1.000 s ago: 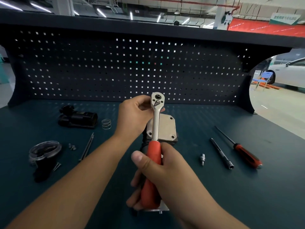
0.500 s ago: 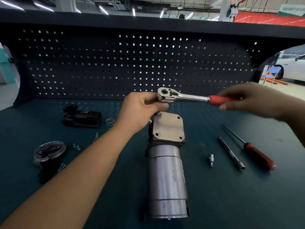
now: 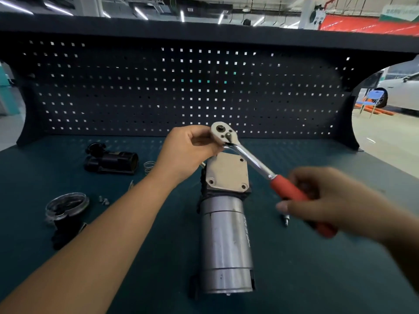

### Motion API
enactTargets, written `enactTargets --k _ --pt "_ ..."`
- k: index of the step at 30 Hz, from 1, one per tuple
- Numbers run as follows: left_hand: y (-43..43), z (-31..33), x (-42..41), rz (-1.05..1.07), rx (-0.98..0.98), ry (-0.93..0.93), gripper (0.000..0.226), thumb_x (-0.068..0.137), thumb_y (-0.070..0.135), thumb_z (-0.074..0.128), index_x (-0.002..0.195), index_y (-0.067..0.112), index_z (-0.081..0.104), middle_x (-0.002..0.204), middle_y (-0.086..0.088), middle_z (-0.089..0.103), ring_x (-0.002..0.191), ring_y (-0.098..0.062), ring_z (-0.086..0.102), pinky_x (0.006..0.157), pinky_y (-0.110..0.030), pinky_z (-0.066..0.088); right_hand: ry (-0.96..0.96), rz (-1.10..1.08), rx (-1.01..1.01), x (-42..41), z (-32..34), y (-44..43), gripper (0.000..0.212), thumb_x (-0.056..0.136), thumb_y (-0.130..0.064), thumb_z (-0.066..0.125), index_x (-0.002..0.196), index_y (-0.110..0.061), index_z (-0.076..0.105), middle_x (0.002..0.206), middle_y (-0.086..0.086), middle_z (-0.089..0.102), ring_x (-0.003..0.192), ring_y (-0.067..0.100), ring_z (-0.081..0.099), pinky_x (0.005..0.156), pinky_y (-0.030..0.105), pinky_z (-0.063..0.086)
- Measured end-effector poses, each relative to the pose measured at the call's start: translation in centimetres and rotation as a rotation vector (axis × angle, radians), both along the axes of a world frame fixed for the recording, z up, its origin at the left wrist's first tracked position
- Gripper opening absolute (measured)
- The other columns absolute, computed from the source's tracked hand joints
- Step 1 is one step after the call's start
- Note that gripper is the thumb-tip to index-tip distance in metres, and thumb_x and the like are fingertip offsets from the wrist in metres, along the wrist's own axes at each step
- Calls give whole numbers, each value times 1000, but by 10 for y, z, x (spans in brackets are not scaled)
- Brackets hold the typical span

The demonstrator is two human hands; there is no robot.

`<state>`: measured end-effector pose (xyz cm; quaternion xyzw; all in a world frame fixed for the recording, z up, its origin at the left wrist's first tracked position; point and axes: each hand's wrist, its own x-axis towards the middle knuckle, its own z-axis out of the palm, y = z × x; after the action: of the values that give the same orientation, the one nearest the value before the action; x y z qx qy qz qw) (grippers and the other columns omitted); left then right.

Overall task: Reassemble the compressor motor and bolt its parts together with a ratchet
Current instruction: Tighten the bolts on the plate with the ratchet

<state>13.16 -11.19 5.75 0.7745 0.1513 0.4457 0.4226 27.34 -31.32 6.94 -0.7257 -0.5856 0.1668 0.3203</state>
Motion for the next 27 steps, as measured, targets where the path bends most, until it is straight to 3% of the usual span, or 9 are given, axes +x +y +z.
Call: enactTargets --k 5,8,11,14,17,19,23,25,27 --pt "-6 -4 5 170 23 -7 21 76 3 73 75 25 73 77 8 72 76 -5 67 75 -27 56 413 -78 188 -77 -32 6 41 57 -48 71 69 -12 55 50 -9 48 45 7 46 46 19 36" --pt "-9 -3 8 193 20 -24 19 75 7 76 77 26 72 75 11 72 73 -1 67 66 -15 53 622 -80 257 -102 -41 16 38 60 -44 71 69 -11 54 53 -8 44 49 7 43 48 17 37" --pt "-11 -1 9 176 9 -33 22 76 7 75 73 28 70 71 16 71 66 5 64 60 -8 47 643 -77 273 -102 -42 18 38 63 -43 76 68 -12 54 54 -6 46 51 10 46 50 18 39" --pt "-8 1 6 148 4 -46 27 78 6 73 72 33 69 69 23 69 68 9 63 61 -5 45 453 -71 198 -69 -31 8 33 69 -36 81 66 -14 57 49 -7 50 44 7 46 43 18 36" --pt "-4 1 2 111 42 -24 31 78 4 72 70 34 69 70 23 69 70 9 63 65 -5 45 132 -97 66 -12 2 -4 43 55 -54 74 74 -17 65 52 0 57 43 9 48 40 21 38" --pt "-1 2 3 94 46 -1 30 78 3 72 72 33 70 71 20 70 71 7 64 68 -7 48 -145 -108 18 27 28 2 45 52 -63 65 79 -28 70 59 -2 62 51 7 52 49 21 41" --pt "3 4 4 78 -23 15 18 80 5 71 78 22 72 71 10 72 71 -3 66 75 -18 53 -426 -88 -23 81 58 47 23 83 -34 67 106 -30 65 84 -15 60 77 2 53 66 25 36" --pt "4 3 4 66 -24 21 19 79 3 71 76 22 71 71 8 72 69 -5 66 73 -17 54 -491 -90 -63 89 59 62 29 88 -25 65 116 -25 61 88 -18 55 80 4 51 70 27 32" --pt "4 3 3 56 -26 27 17 79 3 70 78 19 72 71 7 72 67 -5 65 73 -19 54 -538 -106 -78 84 54 55 28 86 -28 67 113 -25 62 83 -19 55 75 0 51 68 26 34"
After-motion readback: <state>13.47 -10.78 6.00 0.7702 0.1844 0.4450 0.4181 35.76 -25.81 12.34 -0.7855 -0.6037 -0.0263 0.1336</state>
